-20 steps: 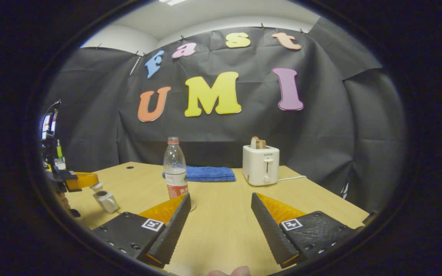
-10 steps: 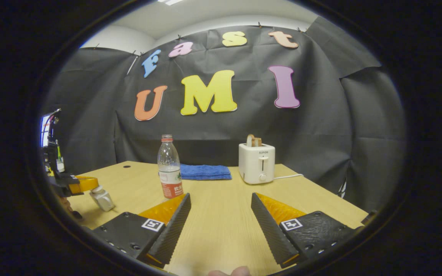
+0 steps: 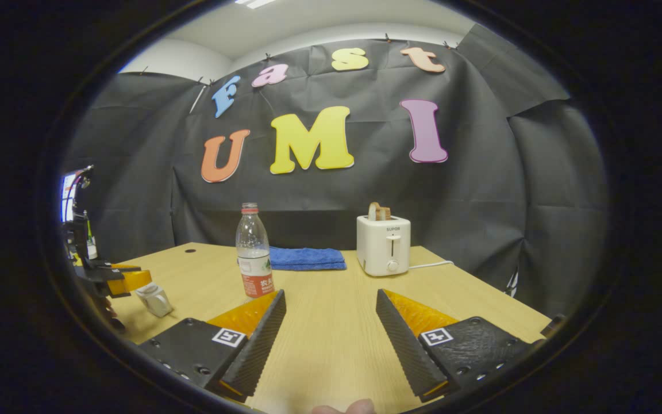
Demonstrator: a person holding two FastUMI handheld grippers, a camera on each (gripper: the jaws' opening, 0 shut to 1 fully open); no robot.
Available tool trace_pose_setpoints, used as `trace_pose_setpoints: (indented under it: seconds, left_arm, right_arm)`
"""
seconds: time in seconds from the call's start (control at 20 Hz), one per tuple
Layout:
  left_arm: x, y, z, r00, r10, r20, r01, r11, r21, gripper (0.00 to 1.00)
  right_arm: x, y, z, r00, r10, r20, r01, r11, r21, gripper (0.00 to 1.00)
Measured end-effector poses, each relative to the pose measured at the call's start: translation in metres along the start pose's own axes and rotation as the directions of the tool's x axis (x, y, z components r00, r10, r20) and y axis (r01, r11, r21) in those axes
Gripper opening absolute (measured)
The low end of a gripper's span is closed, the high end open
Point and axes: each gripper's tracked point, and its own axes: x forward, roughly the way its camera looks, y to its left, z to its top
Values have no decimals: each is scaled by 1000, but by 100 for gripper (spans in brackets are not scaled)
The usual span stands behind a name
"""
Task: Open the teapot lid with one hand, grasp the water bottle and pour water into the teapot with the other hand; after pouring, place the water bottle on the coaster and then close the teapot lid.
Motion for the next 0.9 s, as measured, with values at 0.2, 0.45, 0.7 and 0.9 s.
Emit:
trace_pose_setpoints:
  seconds: [0.2,0.45,0.7,0.9]
  left_arm:
    - [-16,17,20,996,77,50,-78,997,9,99]
    - [-58,48,78,973,152,171,-150,988,-27,98]
    - [-102,20,129,944,129,302,-133,991,-9,99]
    - [-126,-34,124,944,62,324,-62,998,-8,100]
  right_arm:
    - [-6,-2,-2,1000,-2,6,2,1000,5,96]
    - [-17,-1,16,998,-19,53,20,1000,-17,95]
    - [-47,20,51,990,-27,137,31,999,-27,94]
    - [-74,35,60,985,-25,171,25,1000,3,93]
